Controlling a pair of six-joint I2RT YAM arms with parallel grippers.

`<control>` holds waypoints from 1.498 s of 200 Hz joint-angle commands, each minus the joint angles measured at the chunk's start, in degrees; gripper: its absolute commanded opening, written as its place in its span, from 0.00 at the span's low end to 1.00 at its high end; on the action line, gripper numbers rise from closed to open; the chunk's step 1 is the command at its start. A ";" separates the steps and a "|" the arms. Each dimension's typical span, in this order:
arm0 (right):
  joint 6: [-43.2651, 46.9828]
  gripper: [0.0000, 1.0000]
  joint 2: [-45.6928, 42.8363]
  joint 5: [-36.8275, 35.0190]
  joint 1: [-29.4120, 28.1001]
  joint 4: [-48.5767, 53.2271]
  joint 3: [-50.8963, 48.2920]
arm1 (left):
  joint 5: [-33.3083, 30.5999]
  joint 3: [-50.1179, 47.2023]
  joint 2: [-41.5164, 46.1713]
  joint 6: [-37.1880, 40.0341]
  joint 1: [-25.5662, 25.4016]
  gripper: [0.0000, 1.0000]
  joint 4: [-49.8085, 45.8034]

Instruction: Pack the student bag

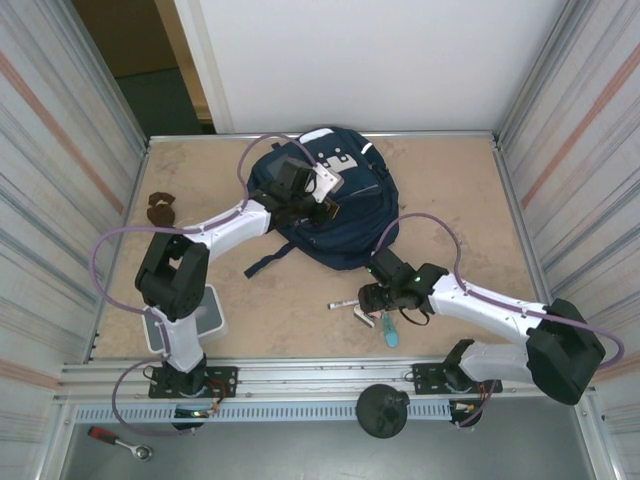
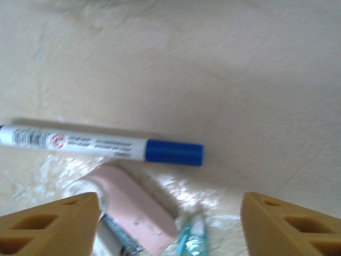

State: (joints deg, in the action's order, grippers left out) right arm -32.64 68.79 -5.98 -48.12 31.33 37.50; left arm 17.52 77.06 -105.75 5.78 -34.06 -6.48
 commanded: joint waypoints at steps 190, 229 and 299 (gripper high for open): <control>-0.60 0.39 18.55 -4.57 -16.33 -4.26 6.68 | 1.39 -2.55 4.58 -2.29 0.50 0.00 2.27; 1.21 0.28 13.60 -3.64 -16.30 -5.47 7.00 | 1.34 -3.63 6.30 -2.59 0.75 0.00 3.56; -0.71 0.27 0.56 17.11 4.33 -23.87 6.24 | 6.22 1.41 6.97 -5.75 2.33 0.00 3.56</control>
State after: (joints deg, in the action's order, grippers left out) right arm -31.27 70.61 2.68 -50.30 16.58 42.89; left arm 19.64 74.19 -101.84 2.44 -32.45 -3.57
